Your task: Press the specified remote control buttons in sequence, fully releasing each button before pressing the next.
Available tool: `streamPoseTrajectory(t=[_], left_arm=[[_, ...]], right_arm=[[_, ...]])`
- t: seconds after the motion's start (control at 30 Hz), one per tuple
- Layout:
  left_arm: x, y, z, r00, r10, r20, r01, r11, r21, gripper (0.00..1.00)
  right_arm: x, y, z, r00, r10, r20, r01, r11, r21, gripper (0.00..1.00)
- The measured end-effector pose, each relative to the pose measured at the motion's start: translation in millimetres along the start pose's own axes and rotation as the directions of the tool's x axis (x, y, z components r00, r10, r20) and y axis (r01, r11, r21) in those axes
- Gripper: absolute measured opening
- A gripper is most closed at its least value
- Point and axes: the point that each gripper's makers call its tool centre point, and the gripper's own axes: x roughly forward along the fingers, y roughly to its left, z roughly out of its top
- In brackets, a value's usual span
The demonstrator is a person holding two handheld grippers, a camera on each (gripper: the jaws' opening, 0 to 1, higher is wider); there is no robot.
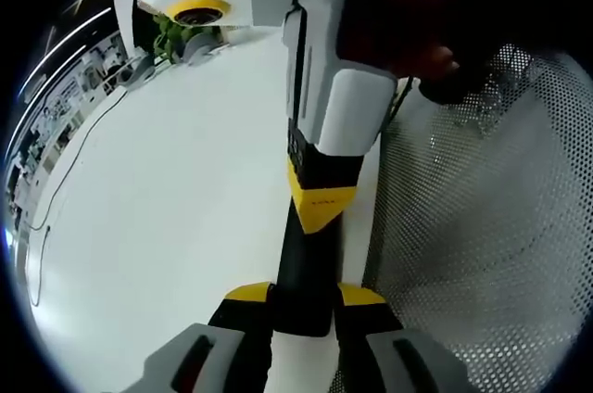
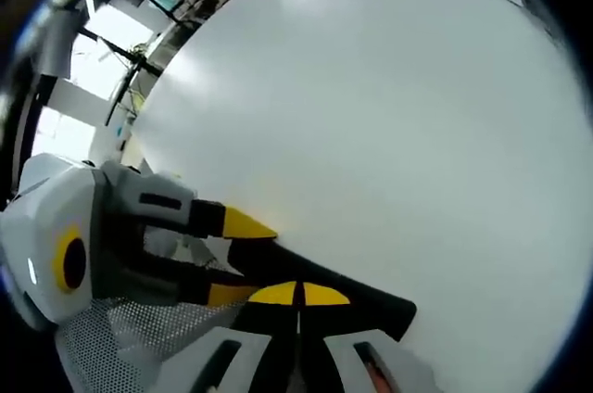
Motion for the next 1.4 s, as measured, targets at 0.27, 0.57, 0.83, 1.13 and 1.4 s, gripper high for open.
streamPoseTrajectory(t=[0.27, 0.57, 0.83, 1.13, 1.4], left_arm=[[1, 0.4, 0.6, 1.000, -0.006, 0.001, 0.006, 1.000, 0.004, 0.25], [1, 1.4, 1.5, 1.000, -0.008, 0.003, 0.008, 1.000, 0.008, 0.25], [1, 2.2, 1.1, 1.000, -0.009, 0.008, 0.009, 1.000, 0.009, 0.25], [1, 2.7, 0.7, 1.000, -0.009, 0.007, 0.009, 1.000, 0.009, 0.25], [1, 2.5, 0.5, 1.000, -0.009, 0.005, 0.009, 1.000, 0.012, 0.25]], right_arm=[[1, 1, 0.9, 1.000, -0.004, 0.005, 0.004, 0.994, -0.106, 0.00], [0, 0, 2.3, 1.000, -0.015, 0.000, 0.015, 0.995, -0.103, 0.00], [1, 5, 4.9, 1.000, -0.004, 0.002, 0.004, 0.992, -0.124, 0.00], [3, 10, 10.0, 1.000, 0.002, 0.017, 0.001, 0.986, -0.164, 0.00], [7, 12, 5.9, 1.000, -0.001, -0.003, 0.000, 0.981, -0.194, 0.00]])
